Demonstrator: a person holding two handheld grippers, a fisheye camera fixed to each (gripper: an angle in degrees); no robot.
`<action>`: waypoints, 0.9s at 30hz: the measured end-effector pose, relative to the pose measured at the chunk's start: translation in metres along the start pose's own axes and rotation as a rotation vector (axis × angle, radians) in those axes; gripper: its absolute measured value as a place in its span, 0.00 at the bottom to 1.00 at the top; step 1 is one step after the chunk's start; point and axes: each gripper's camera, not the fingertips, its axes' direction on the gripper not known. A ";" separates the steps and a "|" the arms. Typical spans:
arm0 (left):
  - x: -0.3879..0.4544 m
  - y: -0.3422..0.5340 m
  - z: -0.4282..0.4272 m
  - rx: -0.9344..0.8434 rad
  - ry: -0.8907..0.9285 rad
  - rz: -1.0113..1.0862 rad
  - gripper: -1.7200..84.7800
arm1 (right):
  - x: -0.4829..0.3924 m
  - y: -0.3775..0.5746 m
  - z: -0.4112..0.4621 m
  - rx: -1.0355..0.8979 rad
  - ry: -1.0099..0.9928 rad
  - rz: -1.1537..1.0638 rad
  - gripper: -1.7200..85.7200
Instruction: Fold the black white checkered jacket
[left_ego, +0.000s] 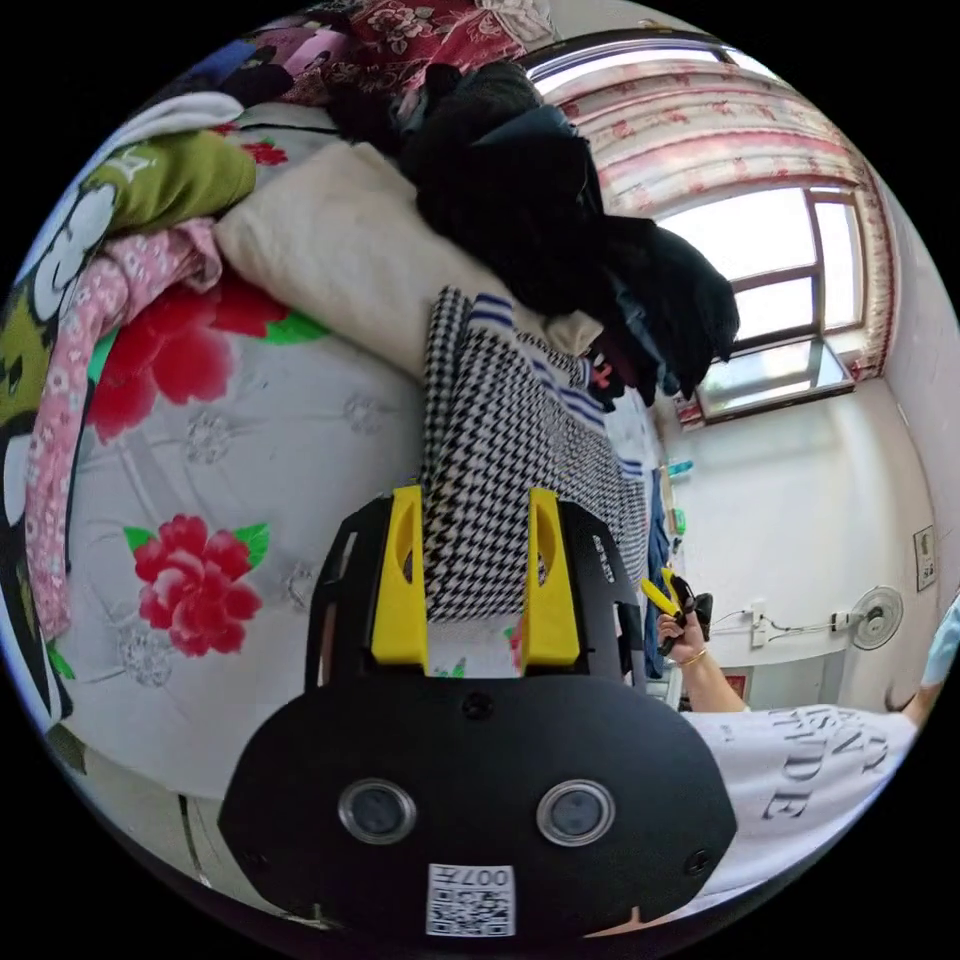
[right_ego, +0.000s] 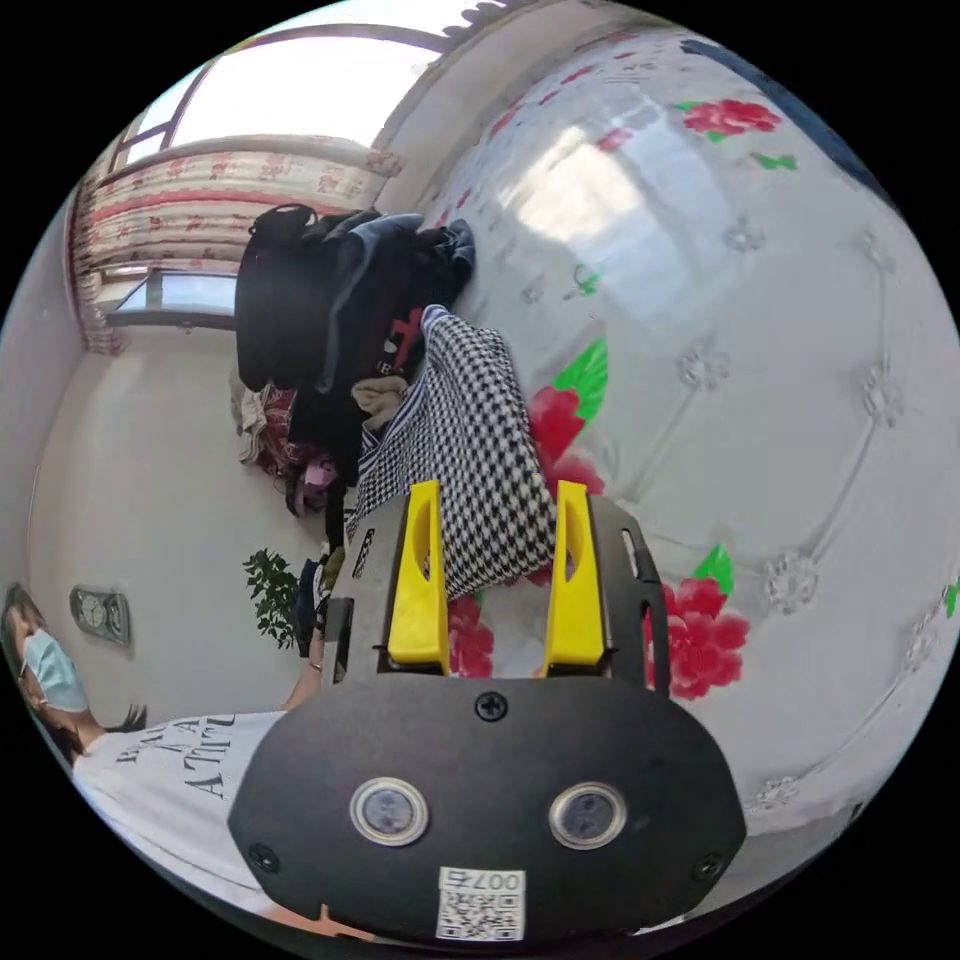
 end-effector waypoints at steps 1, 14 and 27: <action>-0.003 0.002 0.002 -0.011 -0.007 0.003 0.19 | 0.013 0.012 -0.004 0.030 -0.023 0.028 0.16; -0.045 -0.014 0.037 -0.113 0.212 -0.150 0.10 | 0.041 -0.002 0.015 0.006 -0.210 0.171 0.07; -0.037 0.067 0.037 -0.131 0.299 -0.227 0.11 | -0.003 0.021 -0.073 0.096 -0.157 0.036 0.04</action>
